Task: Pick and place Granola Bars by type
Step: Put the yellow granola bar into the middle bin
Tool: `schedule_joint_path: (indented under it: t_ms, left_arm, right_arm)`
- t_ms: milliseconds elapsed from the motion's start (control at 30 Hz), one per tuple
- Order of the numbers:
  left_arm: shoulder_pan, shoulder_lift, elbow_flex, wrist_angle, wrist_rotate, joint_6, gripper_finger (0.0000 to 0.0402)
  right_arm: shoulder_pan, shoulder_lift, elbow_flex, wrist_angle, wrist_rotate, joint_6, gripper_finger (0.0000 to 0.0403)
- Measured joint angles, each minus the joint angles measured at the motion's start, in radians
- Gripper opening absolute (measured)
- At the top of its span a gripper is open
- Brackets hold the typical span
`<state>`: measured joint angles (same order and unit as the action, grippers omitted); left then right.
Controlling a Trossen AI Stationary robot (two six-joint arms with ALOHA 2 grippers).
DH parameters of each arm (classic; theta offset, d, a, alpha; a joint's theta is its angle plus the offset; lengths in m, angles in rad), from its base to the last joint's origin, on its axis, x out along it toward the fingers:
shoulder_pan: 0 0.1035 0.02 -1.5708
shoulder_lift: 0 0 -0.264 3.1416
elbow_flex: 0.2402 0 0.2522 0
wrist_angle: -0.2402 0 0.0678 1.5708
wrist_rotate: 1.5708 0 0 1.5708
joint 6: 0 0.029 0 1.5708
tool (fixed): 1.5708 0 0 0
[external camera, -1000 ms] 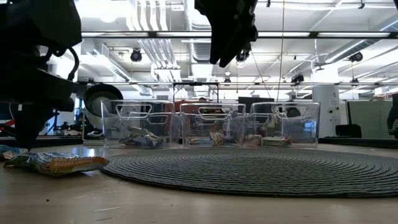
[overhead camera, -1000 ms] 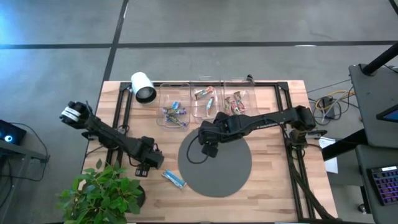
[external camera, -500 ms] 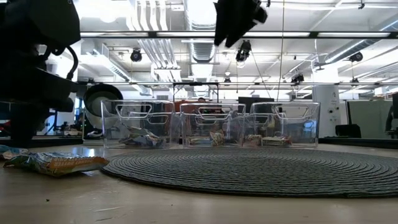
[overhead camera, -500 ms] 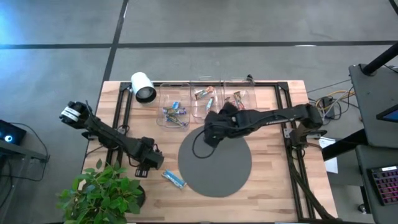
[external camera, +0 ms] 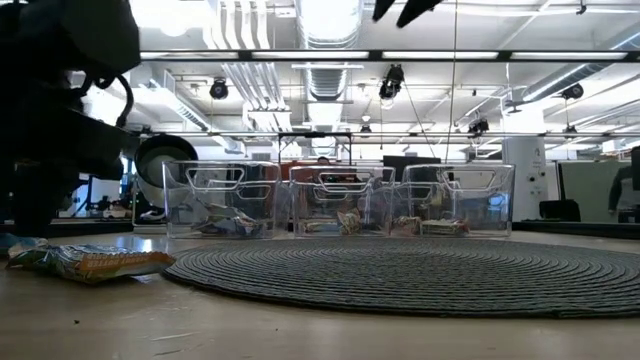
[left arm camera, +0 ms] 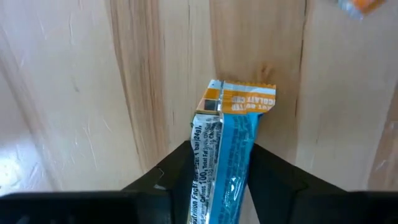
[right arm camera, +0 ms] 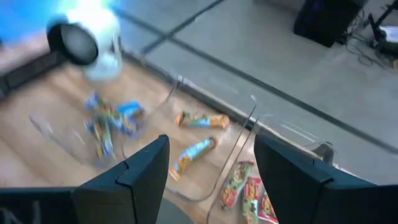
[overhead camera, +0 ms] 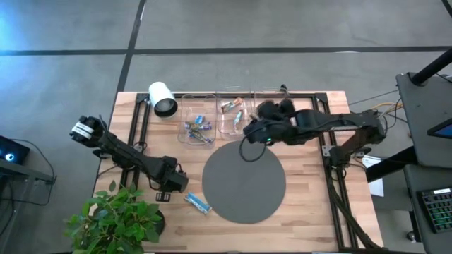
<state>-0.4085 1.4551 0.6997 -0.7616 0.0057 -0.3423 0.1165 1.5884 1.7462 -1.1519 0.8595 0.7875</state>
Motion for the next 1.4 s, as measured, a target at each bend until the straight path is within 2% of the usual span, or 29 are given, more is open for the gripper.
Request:
schedule_joint_path:
  t_ms: [133,233,400,467,600,800,933,1033,1167,1267,1400]
  left_arm:
    - [0.05,-0.001,0.068,0.058,0.004,0.018,0.0112]
    - [0.107,-0.02,0.118,0.011,0.025,0.024,0.0111]
    - [0.251,-0.064,0.256,0.027,0.062,0.025,0.011]
    - [0.321,-0.067,0.312,0.095,0.089,0.01,0.011]
    - [0.496,-0.061,0.403,0.329,0.106,-0.066,0.011]
    - [0.802,0.041,0.441,0.756,0.037,-0.444,0.011]
    - [0.908,0.152,0.457,0.989,0.075,-0.61,0.011]
    - [0.921,0.25,0.497,0.963,0.082,-0.605,0.011]
    - [0.91,0.339,0.571,0.814,0.101,-0.542,0.0119]
    - [0.904,0.364,0.619,0.728,0.105,-0.473,0.0133]
    - [0.903,0.358,0.67,0.64,0.044,-0.336,0.015]
  right_arm:
    - [-0.002,-0.065,0.0,0.002,0.041,0.07,0.0226]
    - [-0.003,-0.102,0.0,0.001,0.076,0.091,0.0226]
    - [-0.002,-0.133,0.0,0.0,0.111,0.104,0.0226]
    - [-0.002,-0.135,0.0,-0.001,0.112,0.119,0.0226]
    - [-0.002,-0.134,0.0,-0.005,0.145,0.155,0.0226]
    - [-0.002,-0.141,0.0,-0.11,0.27,0.344,0.0226]
    - [-0.002,-0.149,0.0,-0.16,0.297,0.395,0.0226]
    - [-0.001,-0.148,0.0,-0.16,0.296,0.373,0.0226]
    - [-0.002,-0.148,0.0,-0.176,0.296,0.367,0.0226]
    - [-0.002,-0.148,0.0,-0.192,0.296,0.366,0.0226]
    - [-0.002,-0.148,0.0,-0.213,0.296,0.365,0.0226]
